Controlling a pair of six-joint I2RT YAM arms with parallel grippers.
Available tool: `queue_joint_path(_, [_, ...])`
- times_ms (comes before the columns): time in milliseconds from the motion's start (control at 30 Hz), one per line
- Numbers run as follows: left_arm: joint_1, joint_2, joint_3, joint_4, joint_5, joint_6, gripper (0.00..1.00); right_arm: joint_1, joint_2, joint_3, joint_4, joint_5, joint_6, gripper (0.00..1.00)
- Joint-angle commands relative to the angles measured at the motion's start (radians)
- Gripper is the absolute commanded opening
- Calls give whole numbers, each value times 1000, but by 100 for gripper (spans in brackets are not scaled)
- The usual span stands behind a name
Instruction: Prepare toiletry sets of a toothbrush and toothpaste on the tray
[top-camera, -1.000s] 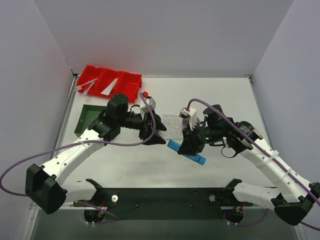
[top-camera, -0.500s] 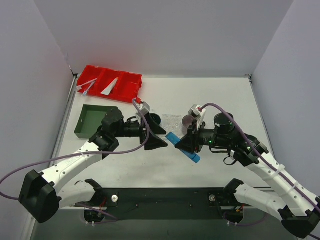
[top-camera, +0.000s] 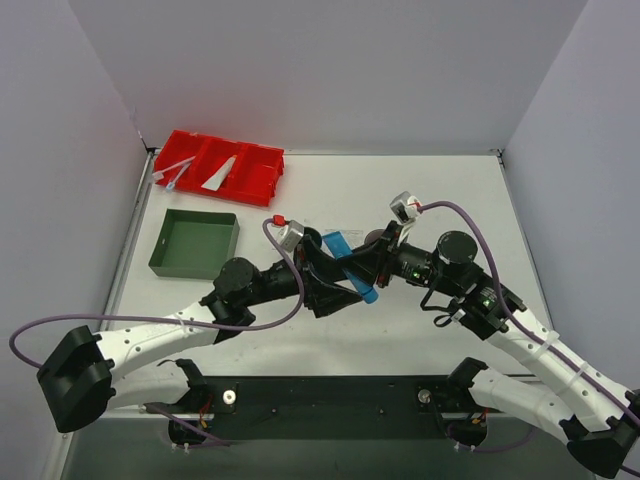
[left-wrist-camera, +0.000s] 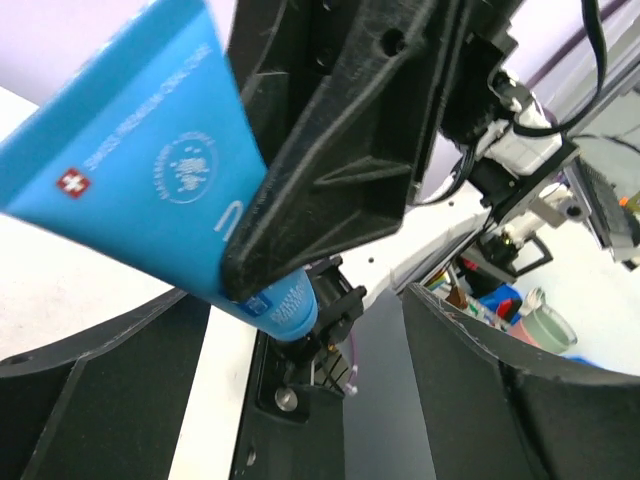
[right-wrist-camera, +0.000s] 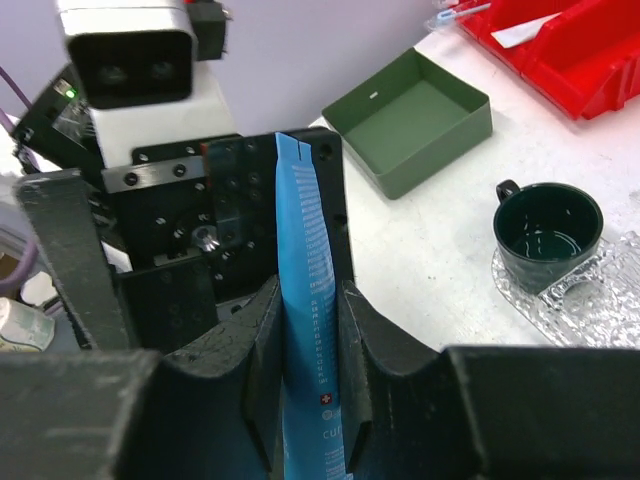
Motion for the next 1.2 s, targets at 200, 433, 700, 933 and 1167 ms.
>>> queue_joint_path(200, [-41,116,16,248,-89,-106,81,30,-39,-53,277,26,49,11])
queue_joint_path(433, [-43,125,12,277,-99,-123,56,36,-46,-70,291,36,52,13])
queue_joint_path(700, [-43,142,5,287,-90,-135,26,36,-58,-85,271,73,58,22])
queue_joint_path(933, [-35,73,31,32,-6,6,15,34,-98,-21,51,119,10,47])
queue_joint_path(1167, [-30,-17,198,-635,124,482,15,-8,-89,158,-365,135,-86,63])
